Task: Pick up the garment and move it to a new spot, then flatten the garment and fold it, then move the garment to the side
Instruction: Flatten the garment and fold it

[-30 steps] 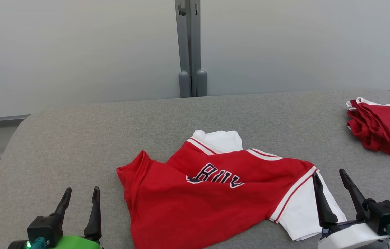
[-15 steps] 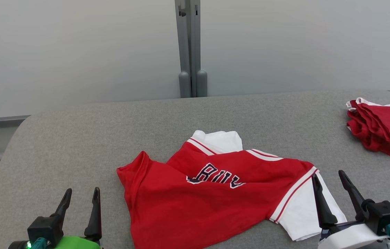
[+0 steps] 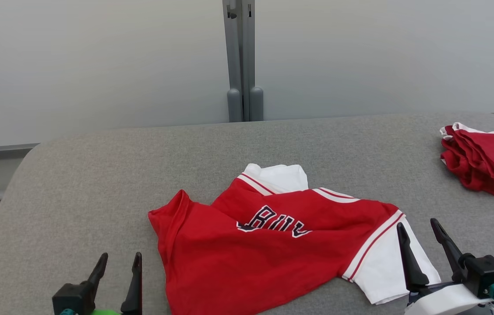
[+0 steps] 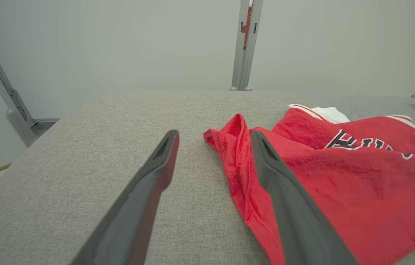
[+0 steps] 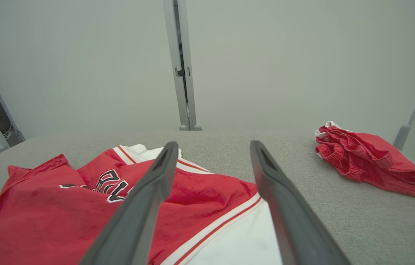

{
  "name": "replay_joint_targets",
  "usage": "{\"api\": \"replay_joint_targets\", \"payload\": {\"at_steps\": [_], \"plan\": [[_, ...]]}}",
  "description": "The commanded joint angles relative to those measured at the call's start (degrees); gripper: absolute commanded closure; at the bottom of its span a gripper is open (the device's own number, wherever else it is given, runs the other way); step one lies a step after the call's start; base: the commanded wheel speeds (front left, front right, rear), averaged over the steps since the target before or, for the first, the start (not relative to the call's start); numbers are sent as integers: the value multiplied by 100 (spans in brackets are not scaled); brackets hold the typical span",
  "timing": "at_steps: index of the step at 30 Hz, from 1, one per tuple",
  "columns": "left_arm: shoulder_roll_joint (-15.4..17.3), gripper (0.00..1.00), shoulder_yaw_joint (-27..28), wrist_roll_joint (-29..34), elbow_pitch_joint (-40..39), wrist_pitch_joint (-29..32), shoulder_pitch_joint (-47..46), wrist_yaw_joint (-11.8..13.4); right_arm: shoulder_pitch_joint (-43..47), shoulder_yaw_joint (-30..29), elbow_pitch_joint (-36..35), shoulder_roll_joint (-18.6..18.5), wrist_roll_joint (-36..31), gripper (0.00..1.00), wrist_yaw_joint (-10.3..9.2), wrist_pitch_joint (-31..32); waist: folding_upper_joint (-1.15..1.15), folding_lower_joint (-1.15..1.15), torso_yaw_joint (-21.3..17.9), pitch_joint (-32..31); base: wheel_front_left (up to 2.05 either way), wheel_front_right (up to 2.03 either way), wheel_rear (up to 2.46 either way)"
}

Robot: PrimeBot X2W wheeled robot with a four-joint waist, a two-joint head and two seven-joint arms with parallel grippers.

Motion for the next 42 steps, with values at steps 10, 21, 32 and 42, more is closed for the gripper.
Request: {"api": "replay_joint_targets", "payload": {"at_steps": [10, 21, 32, 42], "plan": [[-78, 0, -765, 51, 726, 122, 273, -296, -400, -199, 1240, -350, 103, 0, -1, -158, 0, 0, 52, 136, 0, 0, 0], [-228, 0, -1403, -258, 1750, 31, 45, -383, -1153, -313, 3311, -609, -2, 0, -1, -344, 0, 0, 102, 383, 0, 0, 0], [-297, 0, -1710, -577, 2342, -257, -385, -393, -1556, -425, 4678, -632, 18, 0, -1, -374, 0, 0, 141, 486, 0, 0, 0], [-295, 100, -2040, -962, 2537, -363, -636, -393, -1675, -156, 4841, -465, 210, 100, 0, -363, 0, 0, 125, 519, 0, 0, 0]]}}
